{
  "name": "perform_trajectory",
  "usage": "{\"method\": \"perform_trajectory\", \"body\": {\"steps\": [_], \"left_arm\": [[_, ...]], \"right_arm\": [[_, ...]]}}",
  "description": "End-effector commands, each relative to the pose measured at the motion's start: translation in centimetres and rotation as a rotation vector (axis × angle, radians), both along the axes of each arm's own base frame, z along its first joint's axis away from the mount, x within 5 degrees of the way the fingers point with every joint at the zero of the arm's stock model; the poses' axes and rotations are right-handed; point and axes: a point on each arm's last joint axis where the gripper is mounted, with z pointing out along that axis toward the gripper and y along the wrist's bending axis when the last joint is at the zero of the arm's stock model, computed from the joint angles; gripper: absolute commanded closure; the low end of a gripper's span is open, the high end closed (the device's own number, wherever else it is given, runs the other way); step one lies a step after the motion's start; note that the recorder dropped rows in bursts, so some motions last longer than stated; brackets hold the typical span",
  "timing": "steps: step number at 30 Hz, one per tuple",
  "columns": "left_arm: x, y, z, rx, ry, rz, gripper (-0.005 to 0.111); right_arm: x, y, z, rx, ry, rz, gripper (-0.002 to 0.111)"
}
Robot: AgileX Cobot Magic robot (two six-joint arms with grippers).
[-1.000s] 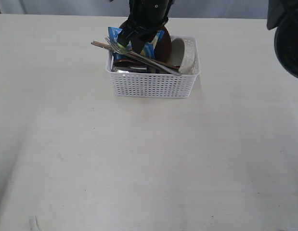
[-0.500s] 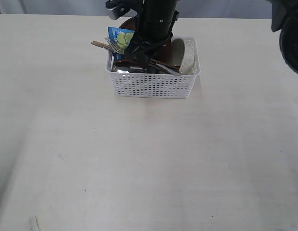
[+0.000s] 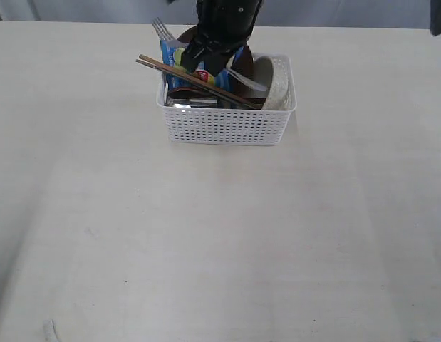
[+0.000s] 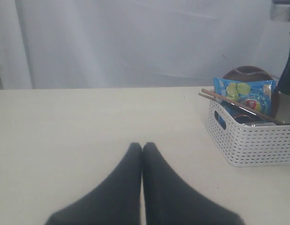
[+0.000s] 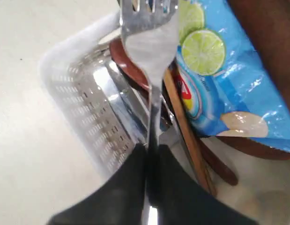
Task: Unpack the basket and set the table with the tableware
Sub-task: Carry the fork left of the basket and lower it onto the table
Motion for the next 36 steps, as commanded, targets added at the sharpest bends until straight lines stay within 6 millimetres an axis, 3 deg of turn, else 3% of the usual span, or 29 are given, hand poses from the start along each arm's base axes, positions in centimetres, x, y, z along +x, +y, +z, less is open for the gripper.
{"method": "perform_trajectory", "body": {"steps": [1, 5, 11, 16, 20, 29, 36], "left_arm": [[0.0, 0.0, 0.0, -0.011, -0.01, -0.002, 0.107], [0.0, 0.0, 0.0, -0.011, -0.01, -0.002, 0.107], [0.0, 0.0, 0.0, -0.011, -0.01, -0.002, 0.107], [0.0, 0.0, 0.0, -0.011, -0.01, -0.002, 0.107], [0.0, 0.0, 0.0, -0.011, -0.01, -0.002, 0.107], [0.0, 0.0, 0.0, -0.016, -0.009, -0.002, 0.107], [0.0, 0.0, 0.0, -0.016, -0.009, -0.002, 0.107]], "right_arm": [[-1.3, -0.3, 3.5, 0.122, 0.034, -0.052, 0.109], [-3.0, 1.6, 4.3, 0.241, 0.119, -0.068, 0.109], [-6.8, 5.7, 4.3, 0.25, 0.184, -0.091, 0.109], [-10.2, 8.8, 3.8, 0.194, 0.193, -0.215, 0.109], [-11.1, 10.7, 3.1, 0.261, 0.215, -0.355, 0.109], [-11.6, 13.2, -1.8, 0.208, 0.271, -0.481, 0.109], [-9.4, 13.1, -8.2, 0.098, 0.174, -0.828, 0.109]]}}
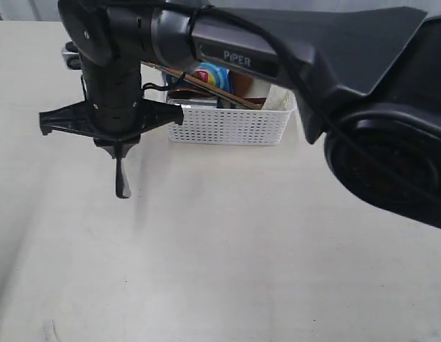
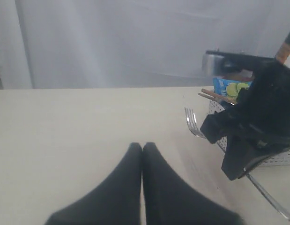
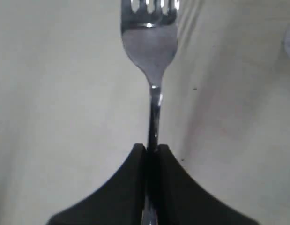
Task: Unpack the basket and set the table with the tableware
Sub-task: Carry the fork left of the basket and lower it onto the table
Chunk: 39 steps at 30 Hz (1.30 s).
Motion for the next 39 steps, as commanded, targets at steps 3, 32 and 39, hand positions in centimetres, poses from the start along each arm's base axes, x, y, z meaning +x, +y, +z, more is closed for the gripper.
{"method": "perform_trajectory", "body": {"steps": [3, 32, 39], "left_arm": [[0.0, 0.0, 0.0, -0.016, -0.009, -0.002, 0.107], [0.0, 0.0, 0.0, -0.012, -0.01, -0.002, 0.107], [0.0, 0.0, 0.0, -0.012, -0.01, -0.002, 0.107]], "right_arm": [[0.8, 0.0, -4.6, -0.079, 0.031, -0.168, 0.109], [0.8, 0.4, -6.7, -0.07, 0.08, -0.236, 0.108], [0.8, 0.5, -6.7, -0.068, 0.079, -0.236, 0.108]]}}
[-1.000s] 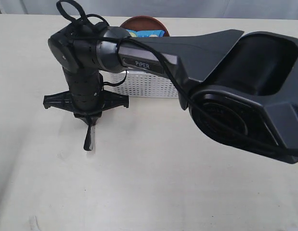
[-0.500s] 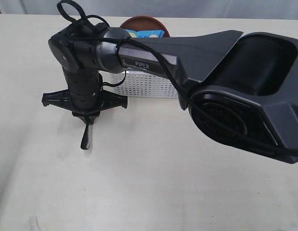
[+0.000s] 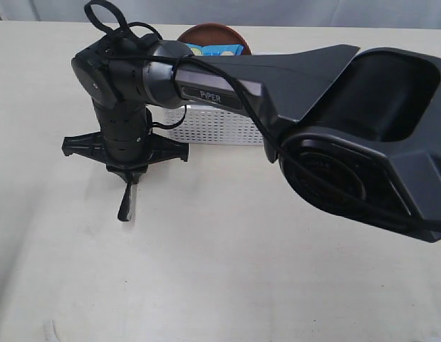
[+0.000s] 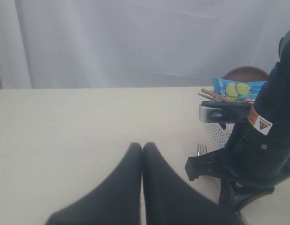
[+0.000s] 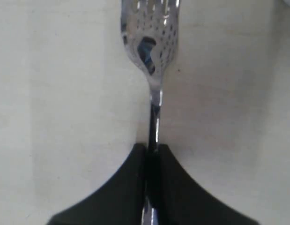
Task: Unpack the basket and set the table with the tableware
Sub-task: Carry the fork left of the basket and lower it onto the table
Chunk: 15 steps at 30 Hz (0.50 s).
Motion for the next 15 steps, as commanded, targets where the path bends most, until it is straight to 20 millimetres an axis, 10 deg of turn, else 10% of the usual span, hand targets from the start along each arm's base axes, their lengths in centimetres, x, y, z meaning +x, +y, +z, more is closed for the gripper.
{"method": "perform_trajectory", "body": {"steps": [1, 15], "left_arm": [[-0.01, -0.02, 0.02, -0.009, -0.01, -0.002, 0.107], [-0.01, -0.02, 0.02, -0.009, -0.01, -0.002, 0.107]], "right_arm": [[0.17, -0.01, -0.29, 0.001, -0.001, -0.008, 0.108], [0.2, -0.01, -0.29, -0.003, -0.01, 0.003, 0.108]]}}
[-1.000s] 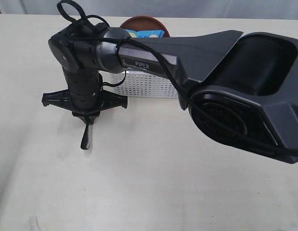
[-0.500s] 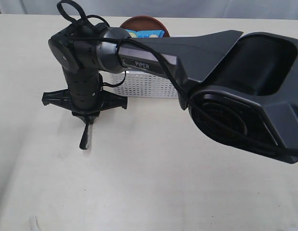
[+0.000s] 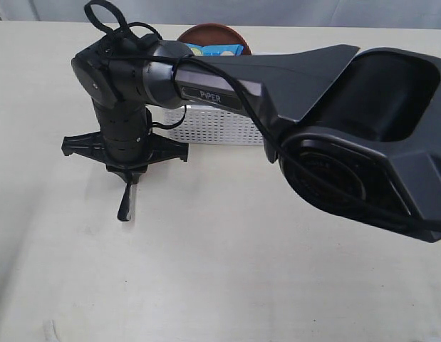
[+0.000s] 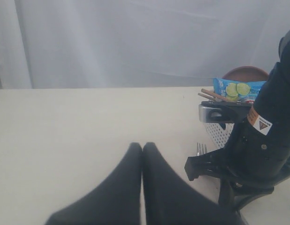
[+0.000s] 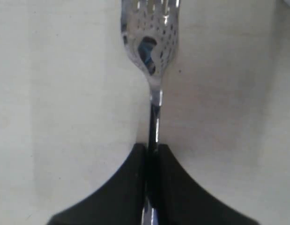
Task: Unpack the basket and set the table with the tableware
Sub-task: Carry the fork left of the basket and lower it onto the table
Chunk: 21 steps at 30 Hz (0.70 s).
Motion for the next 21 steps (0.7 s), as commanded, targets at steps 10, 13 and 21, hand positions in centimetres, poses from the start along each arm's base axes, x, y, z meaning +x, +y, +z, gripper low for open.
{"method": "perform_trajectory", "body": {"steps": [10, 13, 21], "left_arm": [[0.0, 0.0, 0.0, -0.009, -0.01, -0.002, 0.107], [0.0, 0.0, 0.0, -0.009, -0.01, -0.002, 0.107], [0.0, 0.0, 0.0, -0.009, -0.01, -0.002, 0.107]], "right_arm": [[0.3, 0.0, -0.3, 0.002, -0.024, 0.007, 0.069], [0.3, 0.0, -0.3, 0.003, -0.025, 0.007, 0.066], [0.3, 0.1, 1.1, 0.03, -0.039, 0.005, 0.066]]}}
